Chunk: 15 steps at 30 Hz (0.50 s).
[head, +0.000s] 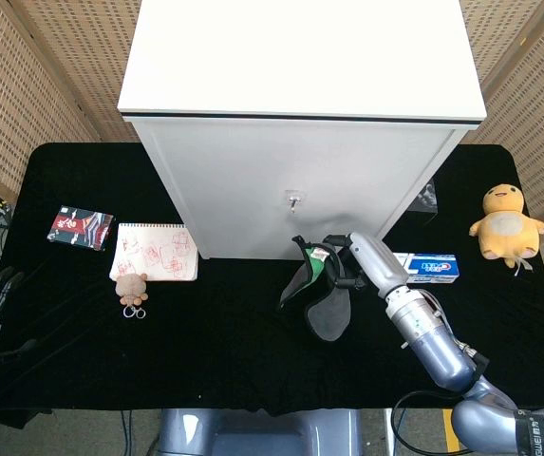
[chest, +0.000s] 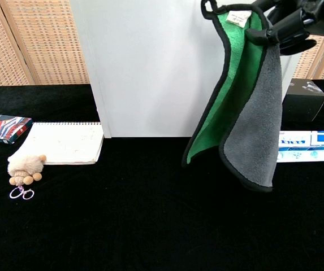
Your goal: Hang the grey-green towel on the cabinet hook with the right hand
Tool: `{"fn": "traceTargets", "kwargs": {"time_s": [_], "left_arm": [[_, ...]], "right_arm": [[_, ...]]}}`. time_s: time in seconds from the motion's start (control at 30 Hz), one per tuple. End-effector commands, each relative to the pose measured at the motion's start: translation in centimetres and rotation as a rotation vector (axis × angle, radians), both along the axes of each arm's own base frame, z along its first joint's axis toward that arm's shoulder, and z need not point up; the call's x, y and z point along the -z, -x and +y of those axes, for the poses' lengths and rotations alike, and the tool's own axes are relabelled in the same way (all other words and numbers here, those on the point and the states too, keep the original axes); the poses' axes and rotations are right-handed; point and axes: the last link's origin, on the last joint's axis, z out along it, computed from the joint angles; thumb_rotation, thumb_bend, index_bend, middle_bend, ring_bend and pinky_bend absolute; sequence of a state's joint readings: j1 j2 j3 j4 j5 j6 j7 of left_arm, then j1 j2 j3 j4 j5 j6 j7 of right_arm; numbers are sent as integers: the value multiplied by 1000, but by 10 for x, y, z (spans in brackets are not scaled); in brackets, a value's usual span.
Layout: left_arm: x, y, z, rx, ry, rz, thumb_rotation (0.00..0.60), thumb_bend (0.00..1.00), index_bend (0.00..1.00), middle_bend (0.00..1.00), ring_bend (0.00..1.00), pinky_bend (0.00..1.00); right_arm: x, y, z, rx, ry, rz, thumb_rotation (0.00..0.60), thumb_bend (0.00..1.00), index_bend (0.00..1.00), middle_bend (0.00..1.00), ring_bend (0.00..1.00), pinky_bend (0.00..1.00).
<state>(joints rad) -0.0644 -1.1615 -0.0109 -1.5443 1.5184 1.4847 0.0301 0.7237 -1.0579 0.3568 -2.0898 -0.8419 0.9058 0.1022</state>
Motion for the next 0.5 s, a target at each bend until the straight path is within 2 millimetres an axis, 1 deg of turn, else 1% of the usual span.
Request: {"fn": "traceTargets", "kwargs": {"time_s": [0.03, 0.33, 0.5], "left_arm": [[1, 0, 0, -2, 2, 3, 600, 0, 0, 0, 0, 0], [2, 1, 1, -5, 2, 8, 600, 0, 0, 0, 0, 0], [2, 1, 1, -6, 2, 9, 600, 0, 0, 0, 0, 0]], "right_arm": [[-6, -16, -2, 14, -48, -44, 600, 768, 905, 1000, 1000, 1000], [-11, -30, -11, 82, -96, -89, 600, 774, 920, 1000, 1000, 1000], [-11, -33, -17, 122, -104, -77, 600, 774, 920, 1000, 1000, 1000]]}}
